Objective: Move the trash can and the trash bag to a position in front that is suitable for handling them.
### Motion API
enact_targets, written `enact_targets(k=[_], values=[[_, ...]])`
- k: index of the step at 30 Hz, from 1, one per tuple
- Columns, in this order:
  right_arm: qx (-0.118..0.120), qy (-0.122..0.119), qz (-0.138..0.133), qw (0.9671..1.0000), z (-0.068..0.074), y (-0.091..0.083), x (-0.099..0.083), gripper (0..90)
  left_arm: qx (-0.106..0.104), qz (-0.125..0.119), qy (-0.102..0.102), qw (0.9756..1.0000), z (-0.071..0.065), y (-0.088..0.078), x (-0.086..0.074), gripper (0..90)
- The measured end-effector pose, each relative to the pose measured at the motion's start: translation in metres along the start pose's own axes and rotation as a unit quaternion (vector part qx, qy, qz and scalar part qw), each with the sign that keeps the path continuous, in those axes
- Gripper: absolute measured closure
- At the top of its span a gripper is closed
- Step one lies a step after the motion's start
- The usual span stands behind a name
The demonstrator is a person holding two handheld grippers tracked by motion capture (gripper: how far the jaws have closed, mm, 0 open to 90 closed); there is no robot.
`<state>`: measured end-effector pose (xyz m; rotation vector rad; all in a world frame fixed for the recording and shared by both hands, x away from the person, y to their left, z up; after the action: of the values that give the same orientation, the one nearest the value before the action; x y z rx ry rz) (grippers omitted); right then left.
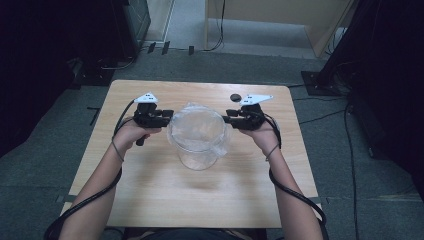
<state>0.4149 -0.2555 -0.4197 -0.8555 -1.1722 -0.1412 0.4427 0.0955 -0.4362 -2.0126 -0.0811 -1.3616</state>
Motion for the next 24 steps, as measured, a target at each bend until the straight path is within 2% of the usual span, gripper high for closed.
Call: enact_targets(k=[2, 5, 8, 12, 17, 20, 24], values=[[0.000, -0.001, 0.003, 1.0000, 0.000, -0.003, 0.001, 55.2, 0.004, -0.005, 0.005, 1.0000, 0.001, -0.006, 0.002, 51.1], [0.002, 0.001, 0.006, 1.0000, 0.001, -0.006, 0.001, 50.5, 0.001, -0.018, 0.001, 0.9998, 0.001, -0.017, 0.007, 51.2], [-0.002, 0.012, 0.007, 0.9999, 0.001, -0.010, 0.002, 47.1, -0.003, -0.022, 0.005, 0.9997, -0.001, -0.027, 0.010, 48.6], [0.006, 0.034, -0.005, 0.9994, -0.001, -0.015, 0.003, 43.0, -0.017, -0.012, 0.009, 0.9997, -0.005, -0.034, 0.010, 45.9], [0.005, 0.031, 0.007, 0.9995, 0.000, -0.018, 0.002, 39.6, -0.023, 0.004, 0.012, 0.9997, -0.008, -0.037, 0.009, 42.3], [0.004, 0.050, 0.013, 0.9987, 0.000, -0.019, 0.002, 31.3, -0.029, 0.010, 0.013, 0.9995, -0.012, -0.040, 0.008, 37.1], [0.003, 0.055, 0.019, 0.9983, 0.001, -0.021, 0.002, 29.1, -0.042, 0.009, 0.006, 0.9991, -0.017, -0.045, 0.011, 31.8]])
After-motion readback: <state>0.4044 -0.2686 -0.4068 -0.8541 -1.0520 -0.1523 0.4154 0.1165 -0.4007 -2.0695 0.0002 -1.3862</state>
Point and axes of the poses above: each handheld gripper's, and its own axes: y roughly forward along the jaws, x roughly out of its top, z roughly to its left, the point moved 1 cm from there along y, roughly forward along the jaws, and after that the axes turned 1 degree about y, right-handed, at the moved point
